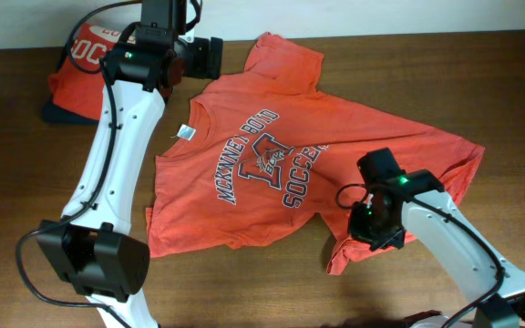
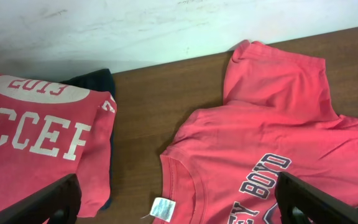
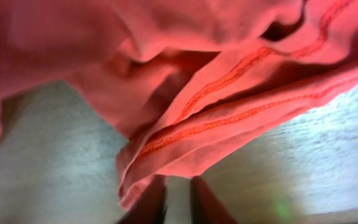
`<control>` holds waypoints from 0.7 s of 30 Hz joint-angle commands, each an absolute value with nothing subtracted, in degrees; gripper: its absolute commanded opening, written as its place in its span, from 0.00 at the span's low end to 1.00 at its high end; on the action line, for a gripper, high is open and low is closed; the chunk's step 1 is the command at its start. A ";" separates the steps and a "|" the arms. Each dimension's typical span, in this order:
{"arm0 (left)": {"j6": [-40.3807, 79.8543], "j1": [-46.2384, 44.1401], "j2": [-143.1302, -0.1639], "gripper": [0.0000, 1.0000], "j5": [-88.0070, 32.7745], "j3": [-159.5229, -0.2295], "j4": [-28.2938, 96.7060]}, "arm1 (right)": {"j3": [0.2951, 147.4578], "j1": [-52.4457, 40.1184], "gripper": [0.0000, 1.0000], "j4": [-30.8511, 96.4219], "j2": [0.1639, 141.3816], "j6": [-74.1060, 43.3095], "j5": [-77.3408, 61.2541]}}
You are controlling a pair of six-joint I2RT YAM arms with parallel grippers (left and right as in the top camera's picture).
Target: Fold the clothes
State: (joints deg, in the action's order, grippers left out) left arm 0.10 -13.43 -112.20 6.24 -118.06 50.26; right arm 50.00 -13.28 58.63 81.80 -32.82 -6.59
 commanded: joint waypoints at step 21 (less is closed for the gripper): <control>0.64 -13.34 -112.53 0.99 6.26 -117.95 50.24 | 39.90 -17.82 0.40 47.22 81.43 -41.91 -23.92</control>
